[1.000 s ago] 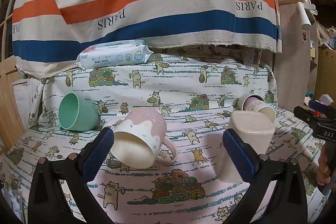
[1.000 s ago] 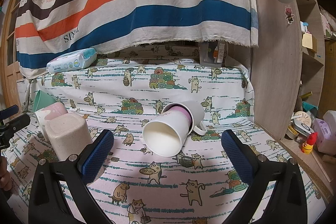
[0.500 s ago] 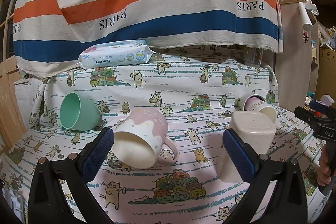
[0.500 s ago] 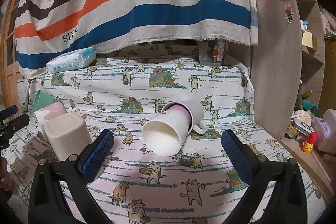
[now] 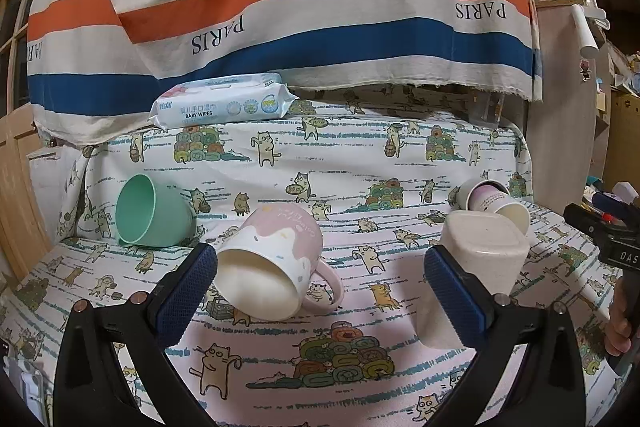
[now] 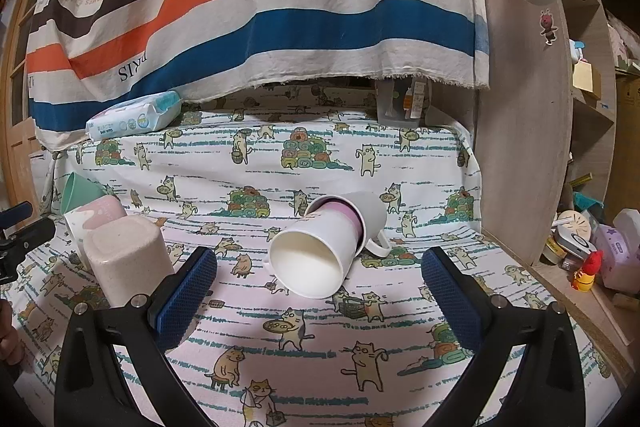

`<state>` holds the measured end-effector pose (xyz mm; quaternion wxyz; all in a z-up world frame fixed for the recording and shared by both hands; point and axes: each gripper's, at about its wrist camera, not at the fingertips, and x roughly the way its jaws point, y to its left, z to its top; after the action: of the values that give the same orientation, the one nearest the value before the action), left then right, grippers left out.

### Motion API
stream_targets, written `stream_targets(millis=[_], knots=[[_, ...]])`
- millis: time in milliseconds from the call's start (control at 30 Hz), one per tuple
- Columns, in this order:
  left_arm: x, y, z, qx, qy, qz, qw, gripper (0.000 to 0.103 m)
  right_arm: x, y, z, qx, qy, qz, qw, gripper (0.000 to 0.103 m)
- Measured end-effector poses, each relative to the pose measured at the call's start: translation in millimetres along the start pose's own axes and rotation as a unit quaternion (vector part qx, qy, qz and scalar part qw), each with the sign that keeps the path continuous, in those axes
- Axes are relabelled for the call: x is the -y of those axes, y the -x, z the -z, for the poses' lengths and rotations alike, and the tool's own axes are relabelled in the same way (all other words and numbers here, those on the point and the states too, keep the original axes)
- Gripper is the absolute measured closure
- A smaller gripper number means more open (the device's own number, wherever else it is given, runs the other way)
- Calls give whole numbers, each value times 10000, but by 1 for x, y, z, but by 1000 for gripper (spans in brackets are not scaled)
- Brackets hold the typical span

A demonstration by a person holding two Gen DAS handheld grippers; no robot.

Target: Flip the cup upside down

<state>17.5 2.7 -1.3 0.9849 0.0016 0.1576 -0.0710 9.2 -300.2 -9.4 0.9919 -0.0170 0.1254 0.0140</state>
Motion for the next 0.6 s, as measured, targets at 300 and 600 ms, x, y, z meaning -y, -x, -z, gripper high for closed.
stream_targets(millis=[300,600], knots=[[1,0,1,3,-39,22,10000,0,-1,0,0,-56,-5,-35,10000,0],[2,1,0,40,-53,44,10000,0,-2,-3,-1,-125,2,-85,9999,0]])
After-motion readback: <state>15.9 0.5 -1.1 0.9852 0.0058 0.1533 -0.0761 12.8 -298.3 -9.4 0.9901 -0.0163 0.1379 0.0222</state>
